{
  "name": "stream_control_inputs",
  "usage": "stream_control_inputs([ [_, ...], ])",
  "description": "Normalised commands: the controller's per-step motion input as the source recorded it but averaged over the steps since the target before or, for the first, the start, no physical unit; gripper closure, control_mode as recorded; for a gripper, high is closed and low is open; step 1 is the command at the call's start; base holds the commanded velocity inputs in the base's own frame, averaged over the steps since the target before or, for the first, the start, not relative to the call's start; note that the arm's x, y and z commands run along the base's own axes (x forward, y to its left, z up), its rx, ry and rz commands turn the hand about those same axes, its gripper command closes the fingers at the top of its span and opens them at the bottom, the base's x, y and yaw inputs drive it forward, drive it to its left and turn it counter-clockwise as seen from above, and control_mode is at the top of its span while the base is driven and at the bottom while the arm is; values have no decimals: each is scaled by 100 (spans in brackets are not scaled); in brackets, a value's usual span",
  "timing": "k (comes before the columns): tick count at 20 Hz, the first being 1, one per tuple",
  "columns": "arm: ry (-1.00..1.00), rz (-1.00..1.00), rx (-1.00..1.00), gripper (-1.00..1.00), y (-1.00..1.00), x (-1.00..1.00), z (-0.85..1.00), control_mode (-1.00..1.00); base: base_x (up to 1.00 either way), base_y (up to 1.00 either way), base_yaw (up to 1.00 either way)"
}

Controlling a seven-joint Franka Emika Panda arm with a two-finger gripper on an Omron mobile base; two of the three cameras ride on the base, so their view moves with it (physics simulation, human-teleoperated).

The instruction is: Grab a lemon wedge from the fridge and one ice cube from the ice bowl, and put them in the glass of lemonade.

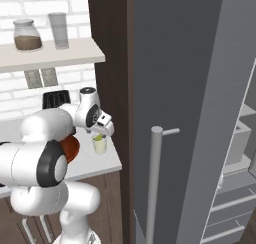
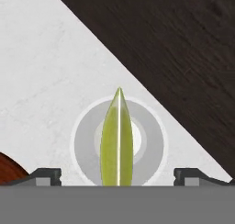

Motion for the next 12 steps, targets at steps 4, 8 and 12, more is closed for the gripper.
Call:
stream_control_inputs([
  [4, -6, 2, 8, -100, 0, -47, 28, -100, 0, 0, 0],
  [8, -6, 3, 5, -100, 0, -45, 22, -100, 0, 0, 0],
  [12, -6, 5, 2, -100, 4, -35, 19, -100, 0, 0, 0],
])
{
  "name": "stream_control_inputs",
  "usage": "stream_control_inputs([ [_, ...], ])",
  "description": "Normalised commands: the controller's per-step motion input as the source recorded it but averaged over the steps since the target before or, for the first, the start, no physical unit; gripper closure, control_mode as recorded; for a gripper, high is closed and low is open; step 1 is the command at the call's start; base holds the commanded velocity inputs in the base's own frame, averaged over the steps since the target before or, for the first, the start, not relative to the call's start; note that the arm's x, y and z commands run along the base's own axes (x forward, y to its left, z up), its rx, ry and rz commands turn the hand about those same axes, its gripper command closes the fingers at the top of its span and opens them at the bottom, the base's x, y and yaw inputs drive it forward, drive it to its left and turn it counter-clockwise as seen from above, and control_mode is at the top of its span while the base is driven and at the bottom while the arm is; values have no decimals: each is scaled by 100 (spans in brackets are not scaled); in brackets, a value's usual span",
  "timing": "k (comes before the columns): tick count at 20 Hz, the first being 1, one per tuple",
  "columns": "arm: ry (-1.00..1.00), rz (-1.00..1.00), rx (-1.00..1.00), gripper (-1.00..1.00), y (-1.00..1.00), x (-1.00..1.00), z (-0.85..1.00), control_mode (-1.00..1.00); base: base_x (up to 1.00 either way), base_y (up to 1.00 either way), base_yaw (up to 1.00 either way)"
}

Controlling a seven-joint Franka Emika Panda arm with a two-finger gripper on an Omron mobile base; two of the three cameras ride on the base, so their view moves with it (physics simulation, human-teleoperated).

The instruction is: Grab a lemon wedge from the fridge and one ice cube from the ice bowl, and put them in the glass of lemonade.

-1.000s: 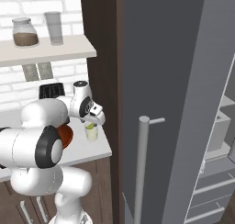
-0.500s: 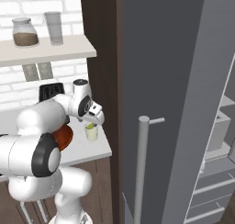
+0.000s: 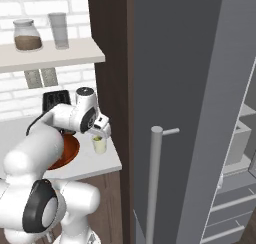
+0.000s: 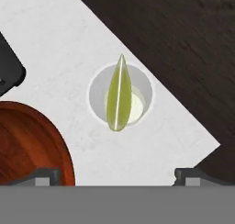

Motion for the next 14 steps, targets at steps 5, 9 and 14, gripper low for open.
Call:
stream_control_inputs([
  [5, -1, 17, 2, -100, 39, -31, 32, -100, 0, 0, 0],
  [9, 0, 22, 0, -100, 92, -8, 23, -100, 0, 0, 0],
  [14, 26, 39, 0, -100, 100, 13, 6, -100, 0, 0, 0],
])
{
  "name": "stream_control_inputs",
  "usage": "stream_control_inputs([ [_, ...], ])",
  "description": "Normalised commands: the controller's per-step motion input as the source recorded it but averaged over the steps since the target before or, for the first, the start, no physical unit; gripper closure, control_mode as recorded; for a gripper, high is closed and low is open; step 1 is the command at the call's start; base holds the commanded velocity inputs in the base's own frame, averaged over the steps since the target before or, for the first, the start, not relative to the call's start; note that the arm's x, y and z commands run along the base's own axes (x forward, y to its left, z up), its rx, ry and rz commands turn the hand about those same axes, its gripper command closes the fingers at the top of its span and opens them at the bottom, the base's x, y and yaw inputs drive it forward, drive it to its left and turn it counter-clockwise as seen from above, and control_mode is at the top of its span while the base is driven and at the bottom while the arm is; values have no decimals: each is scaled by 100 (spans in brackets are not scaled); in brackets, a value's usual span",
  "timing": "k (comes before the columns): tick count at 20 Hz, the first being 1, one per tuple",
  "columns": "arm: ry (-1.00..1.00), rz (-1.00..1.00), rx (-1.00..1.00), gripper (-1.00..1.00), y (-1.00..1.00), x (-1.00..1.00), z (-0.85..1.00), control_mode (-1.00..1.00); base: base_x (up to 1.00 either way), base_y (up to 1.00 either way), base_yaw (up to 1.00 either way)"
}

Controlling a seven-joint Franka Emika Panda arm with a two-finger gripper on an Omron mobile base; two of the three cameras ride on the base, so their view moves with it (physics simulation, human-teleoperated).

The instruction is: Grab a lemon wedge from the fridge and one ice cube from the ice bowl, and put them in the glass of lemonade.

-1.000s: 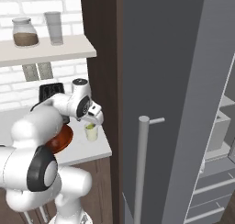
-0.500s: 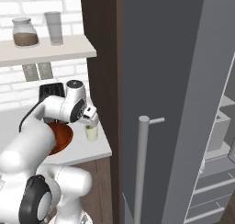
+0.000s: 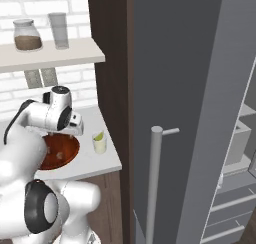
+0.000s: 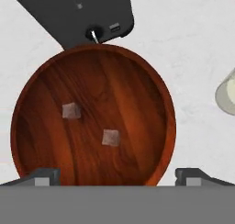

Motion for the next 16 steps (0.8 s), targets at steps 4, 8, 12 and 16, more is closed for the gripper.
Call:
stream_control_inputs([
  [4, 27, 20, 0, -100, 46, 21, 0, -100, 0, 0, 0],
  [8, 11, 0, -24, -100, 31, 7, -13, -100, 0, 0, 0],
  [12, 8, 0, -20, -100, 23, 2, -19, -100, 0, 0, 0],
  [16, -3, -6, -2, -100, -1, 0, -43, -100, 0, 0, 0],
])
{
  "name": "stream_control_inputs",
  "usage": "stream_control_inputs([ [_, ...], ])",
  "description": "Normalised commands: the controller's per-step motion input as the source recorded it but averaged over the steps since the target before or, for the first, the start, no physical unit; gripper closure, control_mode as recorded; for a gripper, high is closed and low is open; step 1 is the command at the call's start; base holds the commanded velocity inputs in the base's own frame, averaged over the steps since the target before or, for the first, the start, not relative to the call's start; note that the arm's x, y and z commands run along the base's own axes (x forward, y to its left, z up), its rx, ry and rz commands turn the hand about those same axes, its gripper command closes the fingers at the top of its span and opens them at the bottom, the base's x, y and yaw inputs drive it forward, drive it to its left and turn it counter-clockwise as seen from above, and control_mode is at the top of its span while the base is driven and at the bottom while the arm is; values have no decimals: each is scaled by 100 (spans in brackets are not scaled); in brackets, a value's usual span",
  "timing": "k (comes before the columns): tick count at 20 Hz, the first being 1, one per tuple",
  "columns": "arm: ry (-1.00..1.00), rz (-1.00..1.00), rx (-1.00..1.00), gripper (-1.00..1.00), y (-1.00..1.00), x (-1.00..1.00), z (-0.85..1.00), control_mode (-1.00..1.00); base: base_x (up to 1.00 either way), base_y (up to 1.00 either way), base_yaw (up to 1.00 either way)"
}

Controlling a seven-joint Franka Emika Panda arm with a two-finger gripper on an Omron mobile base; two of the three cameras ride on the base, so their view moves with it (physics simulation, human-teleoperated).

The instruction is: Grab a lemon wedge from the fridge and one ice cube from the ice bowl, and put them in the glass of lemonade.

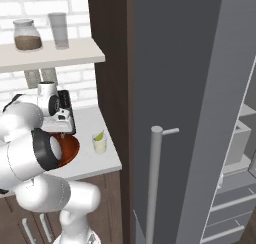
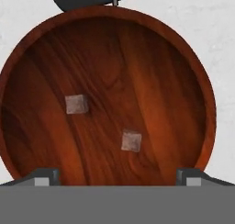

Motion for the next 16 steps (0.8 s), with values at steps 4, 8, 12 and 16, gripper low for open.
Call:
stream_control_inputs([
  [4, 1, -2, 0, -100, 0, 10, -45, -100, 0, 0, 0],
  [8, 0, -1, 0, -100, 0, 9, -69, -100, 0, 0, 0],
  [12, 0, -1, 0, -100, 1, 5, -65, -100, 0, 0, 0],
  [16, 0, 0, 0, -100, 1, -6, -17, -100, 0, 0, 0],
])
